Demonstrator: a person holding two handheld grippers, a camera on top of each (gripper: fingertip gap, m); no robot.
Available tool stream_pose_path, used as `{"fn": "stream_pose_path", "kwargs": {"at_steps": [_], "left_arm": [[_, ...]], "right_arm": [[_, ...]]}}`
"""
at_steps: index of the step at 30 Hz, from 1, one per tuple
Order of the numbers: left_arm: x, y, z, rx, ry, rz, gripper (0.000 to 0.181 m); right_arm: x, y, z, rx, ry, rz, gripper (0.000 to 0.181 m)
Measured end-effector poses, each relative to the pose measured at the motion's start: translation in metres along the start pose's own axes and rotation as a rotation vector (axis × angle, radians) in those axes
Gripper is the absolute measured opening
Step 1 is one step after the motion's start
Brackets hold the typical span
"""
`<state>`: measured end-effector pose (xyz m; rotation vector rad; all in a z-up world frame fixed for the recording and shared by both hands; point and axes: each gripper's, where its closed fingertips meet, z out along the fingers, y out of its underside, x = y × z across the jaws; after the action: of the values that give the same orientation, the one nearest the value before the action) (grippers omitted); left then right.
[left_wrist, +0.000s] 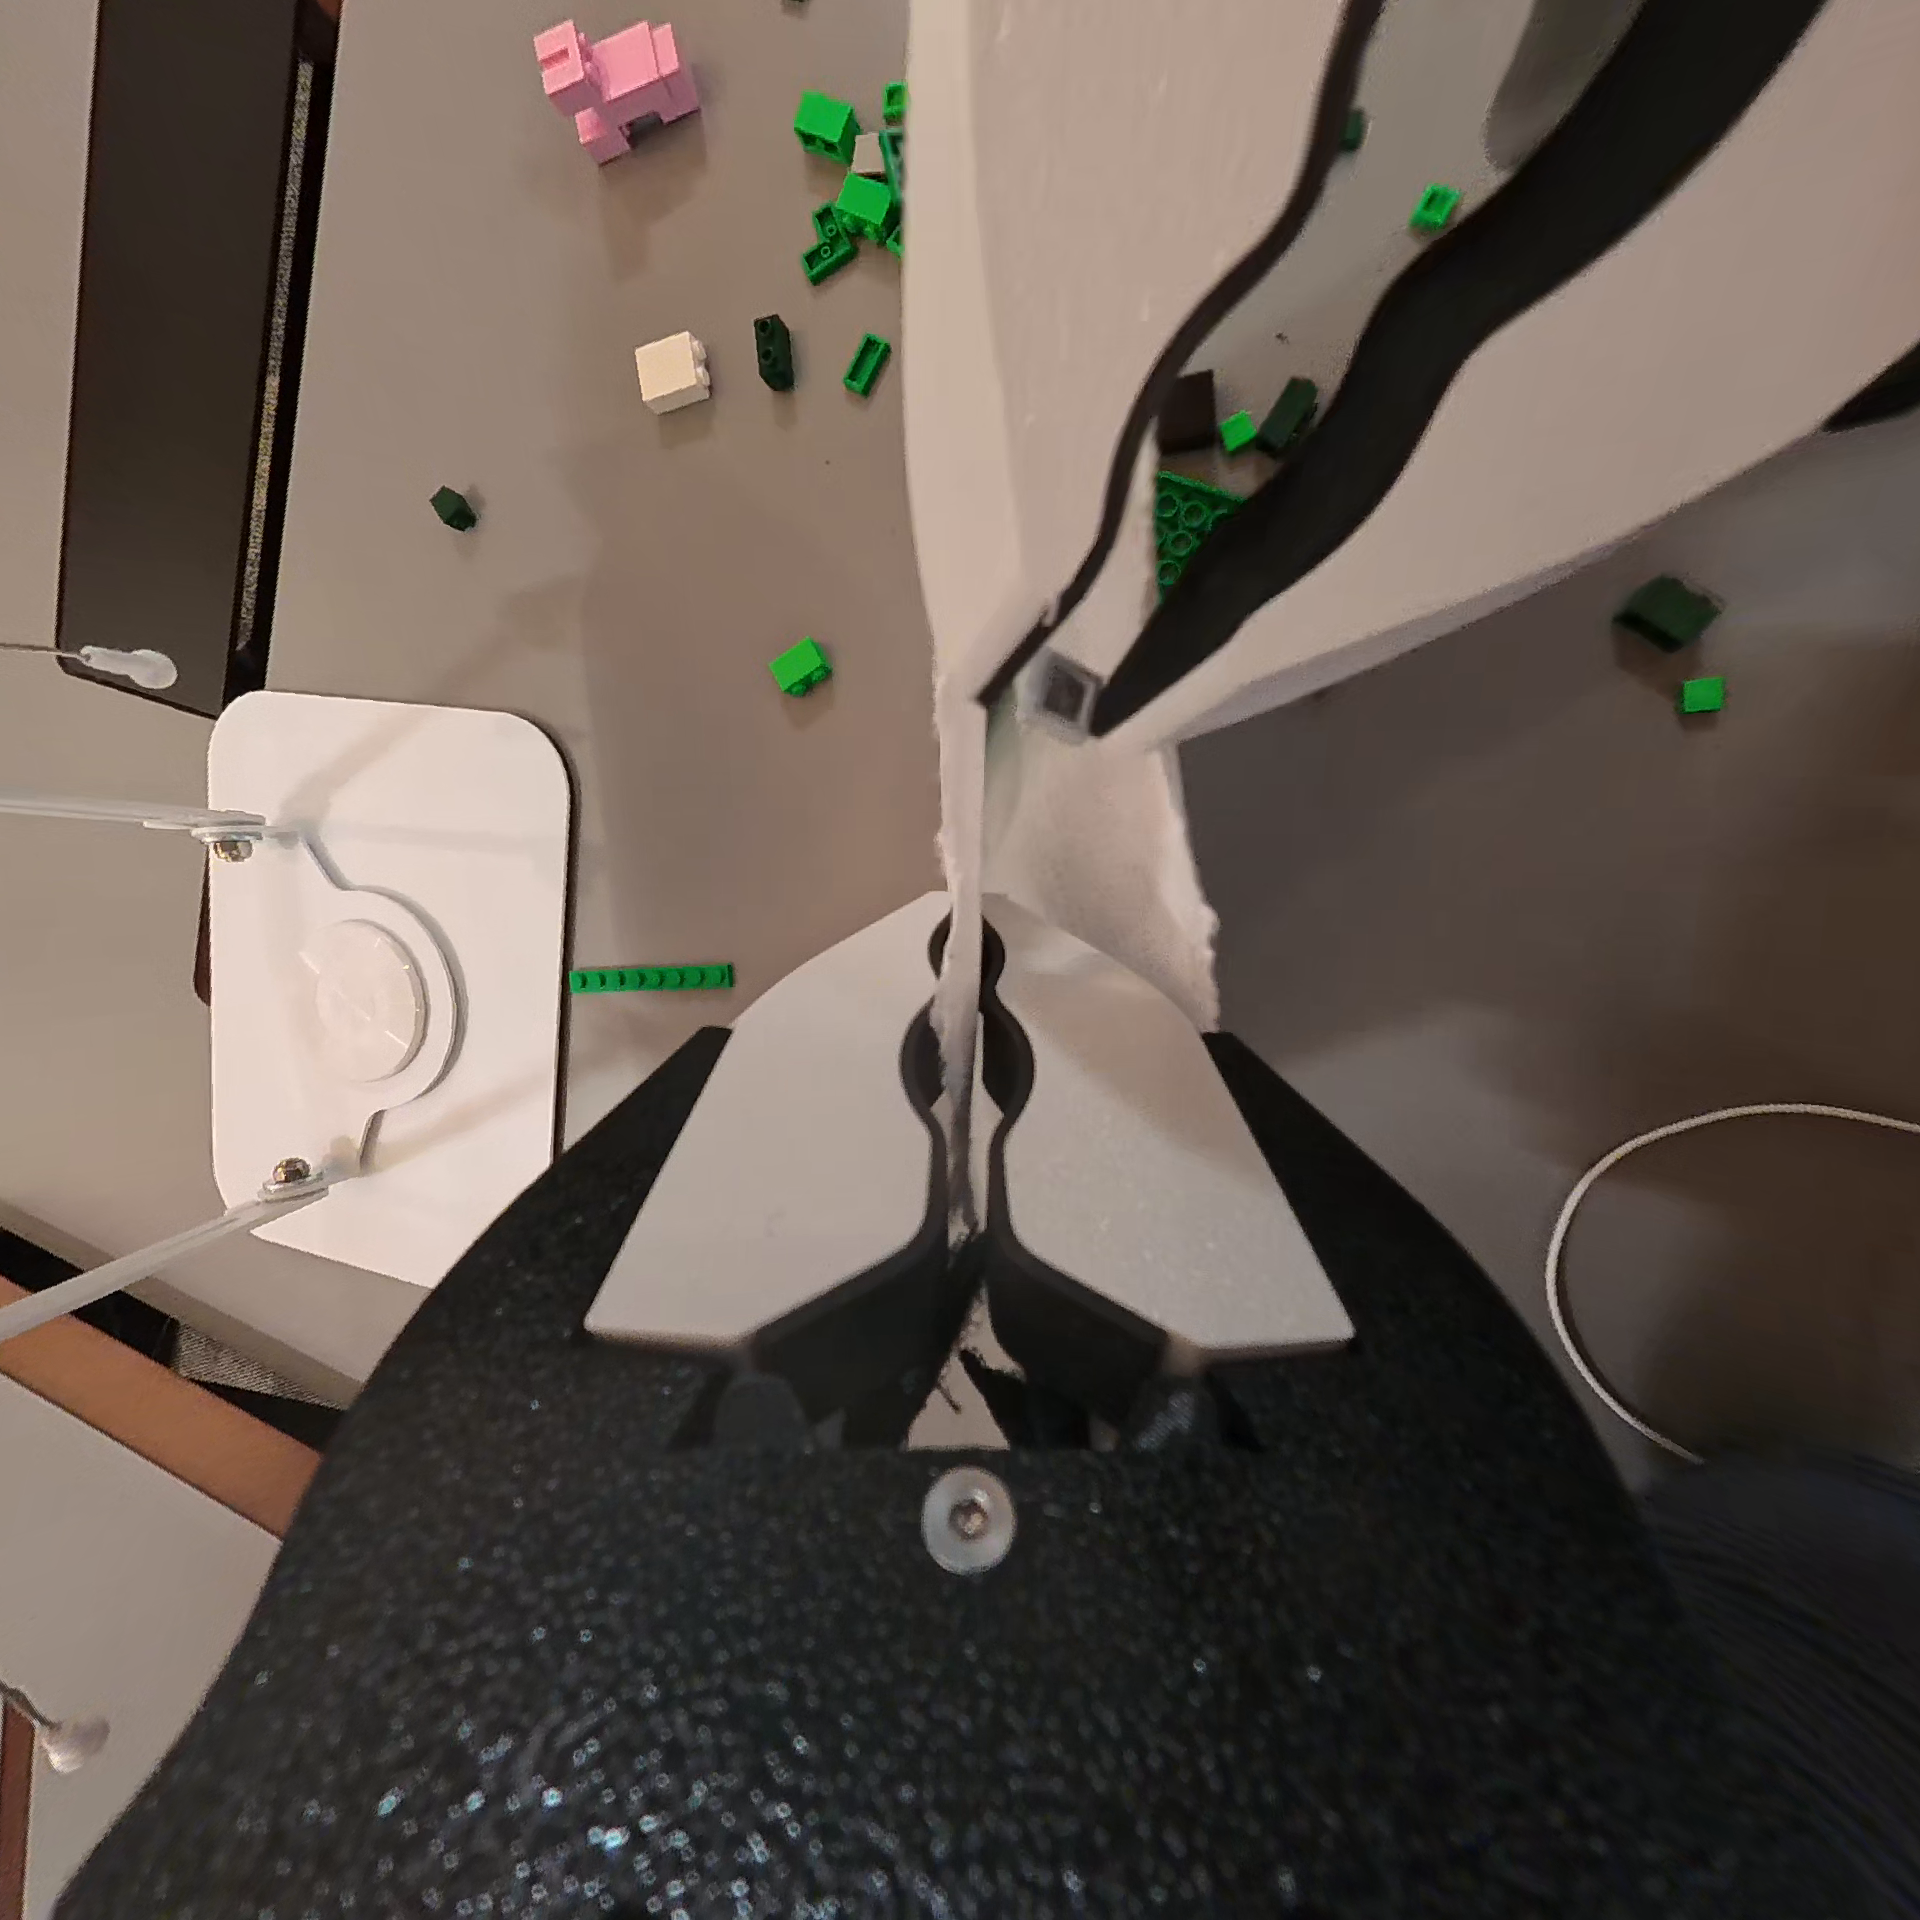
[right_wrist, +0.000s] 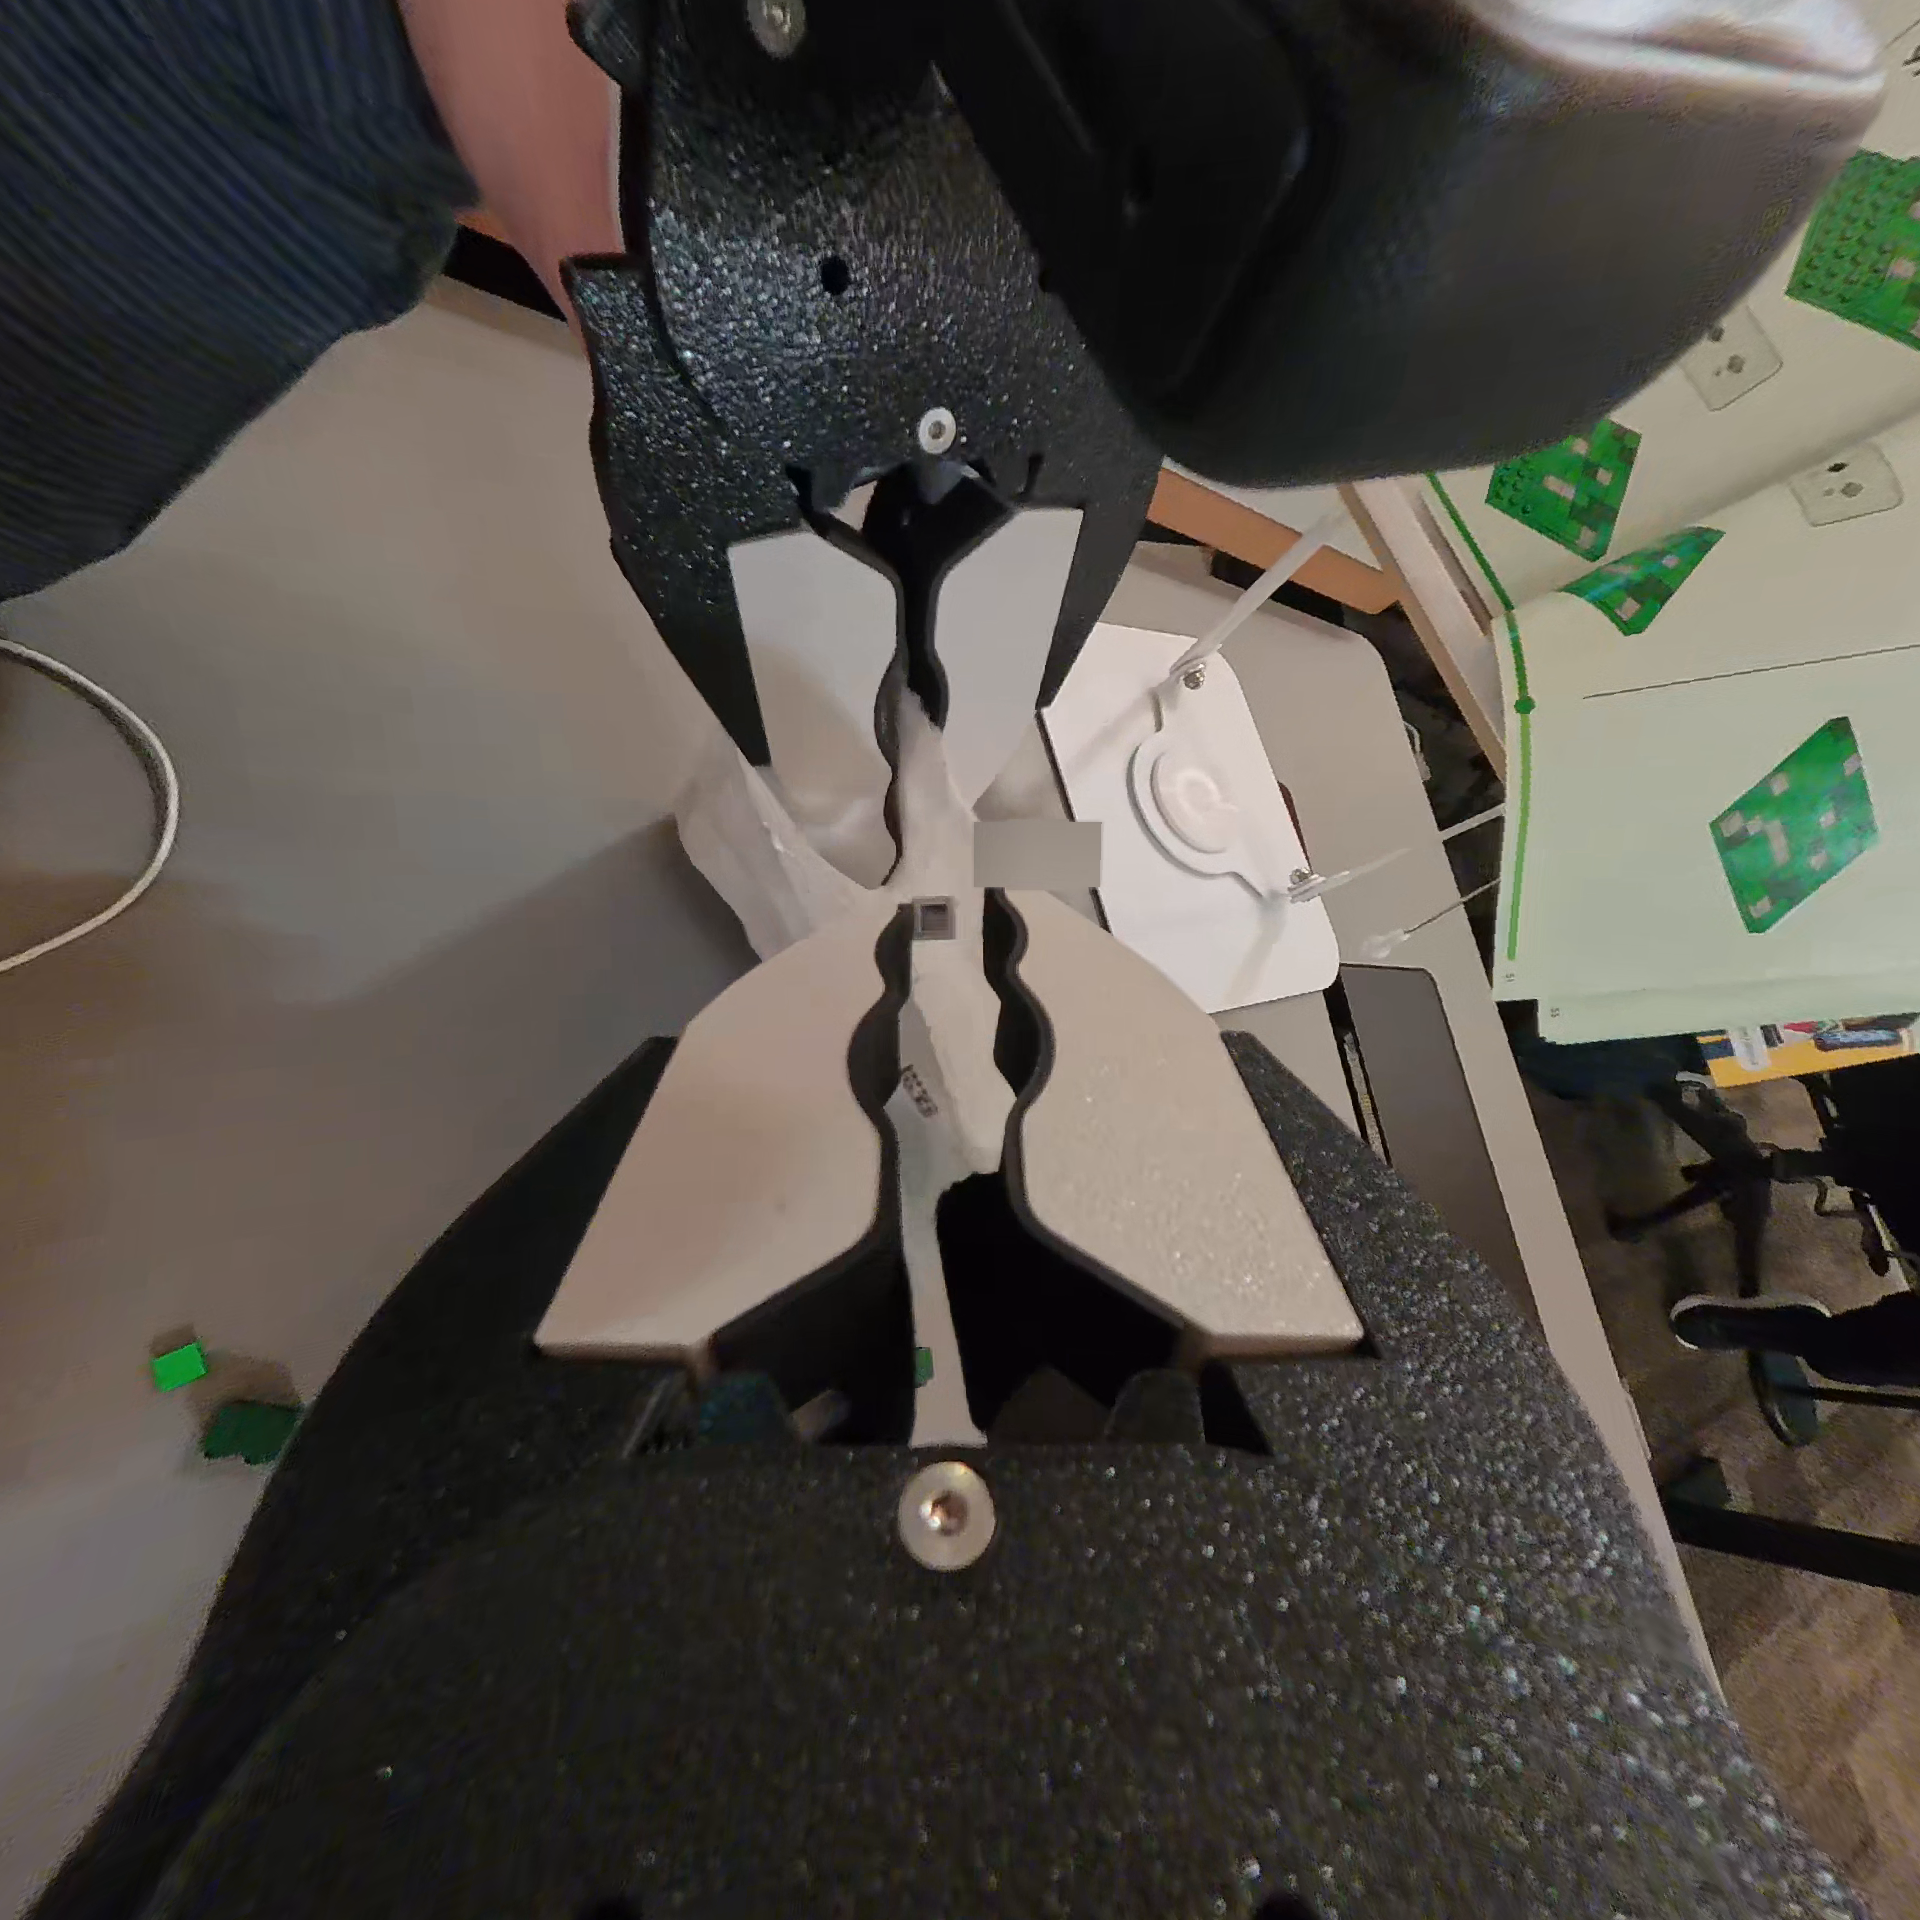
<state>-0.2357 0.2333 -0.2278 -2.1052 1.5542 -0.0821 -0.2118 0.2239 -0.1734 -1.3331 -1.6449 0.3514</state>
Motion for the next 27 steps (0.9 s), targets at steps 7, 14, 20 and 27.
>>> {"fn": "stream_pose_path", "kwargs": {"at_steps": [7, 14, 20, 27], "left_arm": [[0.0, 0.0, 0.0, -0.002, 0.0, -0.001, 0.0], [0.005, -0.004, 0.002, -0.011, 0.003, 0.024, 0.0], [0.004, -0.003, 0.002, -0.008, 0.009, 0.013, 0.0], [0.008, -0.007, 0.006, -0.005, 0.026, 0.021, 0.0]], "right_arm": [[0.005, 0.003, -0.01, 0.006, 0.002, 0.027, 0.015], [0.009, 0.017, -0.007, -0.054, 0.011, 0.031, 0.024], [0.023, 0.027, -0.027, -0.057, 0.045, 0.078, 0.027], [0.008, 0.115, -0.037, -0.252, -0.301, 0.658, 0.047]]}}
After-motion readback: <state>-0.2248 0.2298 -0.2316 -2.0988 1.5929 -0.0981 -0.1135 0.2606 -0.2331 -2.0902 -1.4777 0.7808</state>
